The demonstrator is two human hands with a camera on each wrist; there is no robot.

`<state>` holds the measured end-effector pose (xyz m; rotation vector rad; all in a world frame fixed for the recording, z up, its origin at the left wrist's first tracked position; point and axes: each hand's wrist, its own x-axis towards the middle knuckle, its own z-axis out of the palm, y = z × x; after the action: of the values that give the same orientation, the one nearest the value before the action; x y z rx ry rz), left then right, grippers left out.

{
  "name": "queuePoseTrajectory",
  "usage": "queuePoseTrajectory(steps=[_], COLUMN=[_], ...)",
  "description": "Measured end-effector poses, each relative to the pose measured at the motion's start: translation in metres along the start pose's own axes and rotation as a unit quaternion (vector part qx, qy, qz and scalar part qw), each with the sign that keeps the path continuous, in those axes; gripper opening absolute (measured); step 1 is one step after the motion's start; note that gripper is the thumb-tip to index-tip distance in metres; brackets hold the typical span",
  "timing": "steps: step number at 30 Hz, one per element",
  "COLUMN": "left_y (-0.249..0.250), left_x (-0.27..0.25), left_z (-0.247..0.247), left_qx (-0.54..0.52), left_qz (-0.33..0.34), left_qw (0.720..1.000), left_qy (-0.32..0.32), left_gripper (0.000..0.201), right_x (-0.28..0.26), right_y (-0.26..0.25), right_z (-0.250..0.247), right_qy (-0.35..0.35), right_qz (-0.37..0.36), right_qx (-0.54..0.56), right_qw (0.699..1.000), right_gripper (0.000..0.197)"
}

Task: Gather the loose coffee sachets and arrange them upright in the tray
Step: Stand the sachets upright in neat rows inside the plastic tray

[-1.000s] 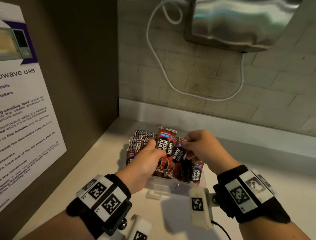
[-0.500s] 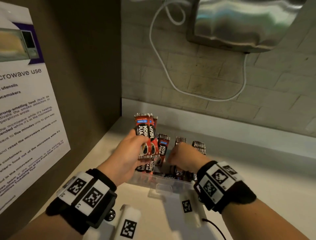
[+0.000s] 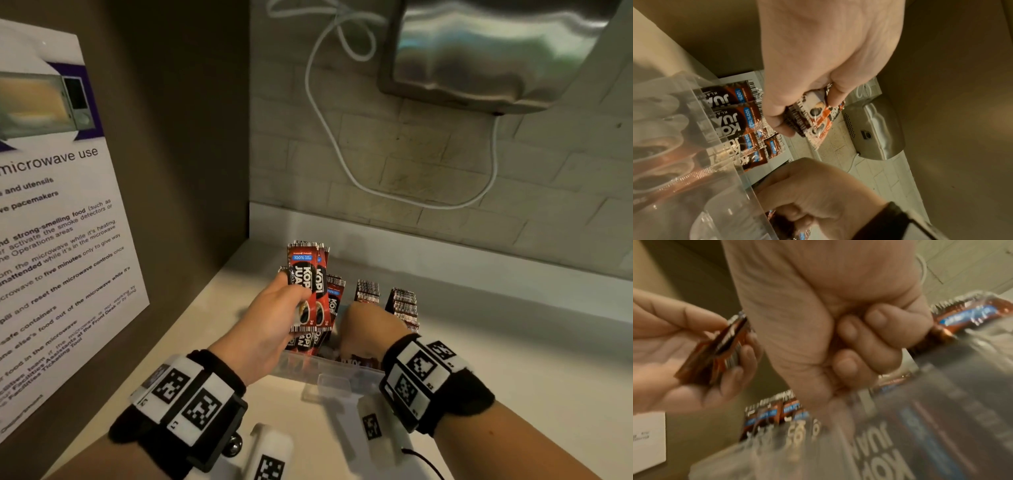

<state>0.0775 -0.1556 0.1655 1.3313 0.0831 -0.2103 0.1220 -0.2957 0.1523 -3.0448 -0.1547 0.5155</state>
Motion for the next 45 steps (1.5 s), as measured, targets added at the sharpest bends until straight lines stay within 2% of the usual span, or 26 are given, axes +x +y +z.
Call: queuePoseTrajectory(steps=[3,9,11,15,19,22,24,27,28,29,32,34,37,40,45], left_y=[0.001,0.004,0.005,0.004,0.004,0.005,0.005,0.005,0.005,0.006,0.006,0.005,0.002,0.0,0.0], left_x=[-0.001,0.001,0.001,0.004,0.005,0.004,0.004,0.004,0.004,0.004,0.004,0.003,0.003,0.003,0.002], left_z=[0.002,0.005,0.007,0.009,0.011,0.009,0.005,-0.006,-0.01,-0.014,-0.023,-0.026,-0.026,-0.026,-0.029], left_qx=[0.016,0.02,0.025,0.045,0.075,0.08,0.079,0.051,0.04,0.028,-0.003,-0.016,-0.028,-0.042,-0.051], left_qz=[-0.001,-0.003,-0.006,-0.006,-0.015,-0.028,-0.032,-0.024,-0.018,-0.011,0.004,0.006,0.003,0.0,0.0], left_qw=[1.0,1.0,0.999,0.998,0.995,0.994,0.995,0.998,0.999,1.0,1.0,0.999,0.999,0.998,0.998], left_qy=[-0.011,-0.021,-0.027,-0.042,-0.07,-0.07,-0.06,-0.027,-0.012,0.0,0.027,0.033,0.039,0.039,0.038], left_gripper=[0.018,0.019,0.021,0.024,0.024,0.024,0.023,0.022,0.022,0.021,0.024,0.026,0.022,0.017,0.018], right_x=[-0.01,-0.025,-0.028,-0.033,-0.036,-0.032,-0.027,-0.018,-0.014,-0.009,0.005,0.014,0.022,0.027,0.034], right_y=[0.01,0.031,0.038,0.045,0.033,0.022,0.016,0.009,0.008,0.008,0.006,0.001,-0.006,-0.009,-0.009], right_z=[-0.017,-0.044,-0.048,-0.062,-0.07,-0.067,-0.058,-0.039,-0.033,-0.026,-0.009,-0.002,0.002,0.004,0.008], right_qy=[0.049,0.067,0.098,0.141,0.13,0.151,0.169,0.188,0.187,0.176,0.075,0.028,-0.018,-0.056,-0.07], right_qz=[0.001,-0.028,-0.044,-0.103,-0.149,-0.17,-0.153,-0.089,-0.057,-0.026,-0.006,-0.022,-0.038,-0.038,-0.03], right_qx=[0.005,-0.009,0.028,0.097,0.19,0.295,0.404,0.549,0.555,0.528,0.331,0.207,0.118,0.019,-0.019], right_qw=[0.999,0.997,0.994,0.98,0.962,0.928,0.886,0.81,0.809,0.831,0.941,0.978,0.992,0.998,0.997], right_gripper=[0.023,0.02,0.009,0.013,0.024,0.034,0.034,0.007,0.004,0.011,0.016,0.016,0.012,0.025,0.019])
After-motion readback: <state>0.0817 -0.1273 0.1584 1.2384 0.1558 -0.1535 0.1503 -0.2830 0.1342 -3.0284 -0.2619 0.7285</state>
